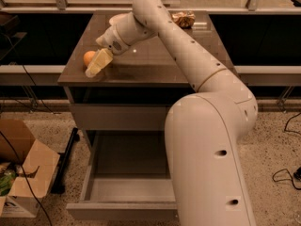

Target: Place orange into middle drawer

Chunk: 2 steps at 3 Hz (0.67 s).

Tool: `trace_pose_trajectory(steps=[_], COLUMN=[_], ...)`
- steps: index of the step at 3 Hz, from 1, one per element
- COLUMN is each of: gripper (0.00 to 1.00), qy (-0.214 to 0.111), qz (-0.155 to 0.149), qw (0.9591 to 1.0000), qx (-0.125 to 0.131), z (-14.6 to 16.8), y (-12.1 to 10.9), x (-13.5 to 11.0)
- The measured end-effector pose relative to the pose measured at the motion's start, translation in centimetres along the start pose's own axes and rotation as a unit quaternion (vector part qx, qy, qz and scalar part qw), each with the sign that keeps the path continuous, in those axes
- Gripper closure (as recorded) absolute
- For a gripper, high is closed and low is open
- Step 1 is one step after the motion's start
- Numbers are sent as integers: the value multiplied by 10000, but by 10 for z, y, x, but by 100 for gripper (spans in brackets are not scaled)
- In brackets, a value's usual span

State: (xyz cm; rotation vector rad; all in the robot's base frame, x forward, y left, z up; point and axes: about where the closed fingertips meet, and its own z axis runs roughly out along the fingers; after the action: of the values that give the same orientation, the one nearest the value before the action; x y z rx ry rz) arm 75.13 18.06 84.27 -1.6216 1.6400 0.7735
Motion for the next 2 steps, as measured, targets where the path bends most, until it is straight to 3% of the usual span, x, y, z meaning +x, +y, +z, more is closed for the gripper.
trace_pose_trajectory(steps=[2], gripper=[50], qy=[-46], qz=[45], qw=[10000], qx=[70], z=[-2], y=[-3], x=[2])
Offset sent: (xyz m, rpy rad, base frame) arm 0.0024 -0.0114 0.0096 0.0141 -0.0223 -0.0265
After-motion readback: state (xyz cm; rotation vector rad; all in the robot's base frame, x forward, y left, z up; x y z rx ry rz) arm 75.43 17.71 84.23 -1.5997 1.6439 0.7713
